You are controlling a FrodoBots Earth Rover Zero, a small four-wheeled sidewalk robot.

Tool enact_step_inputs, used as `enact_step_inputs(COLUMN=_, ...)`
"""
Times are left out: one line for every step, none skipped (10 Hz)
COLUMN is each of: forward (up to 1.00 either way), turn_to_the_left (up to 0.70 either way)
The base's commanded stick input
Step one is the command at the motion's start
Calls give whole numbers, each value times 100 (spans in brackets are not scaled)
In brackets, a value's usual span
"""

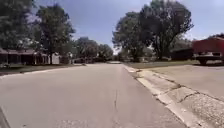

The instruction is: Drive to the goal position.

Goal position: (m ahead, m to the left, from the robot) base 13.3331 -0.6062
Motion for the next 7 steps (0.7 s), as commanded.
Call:
enact_step_inputs(forward=70, turn_to_the_left=0)
enact_step_inputs(forward=70, turn_to_the_left=0)
enact_step_inputs(forward=70, turn_to_the_left=0)
enact_step_inputs(forward=70, turn_to_the_left=0)
enact_step_inputs(forward=70, turn_to_the_left=0)
enact_step_inputs(forward=70, turn_to_the_left=0)
enact_step_inputs(forward=70, turn_to_the_left=0)
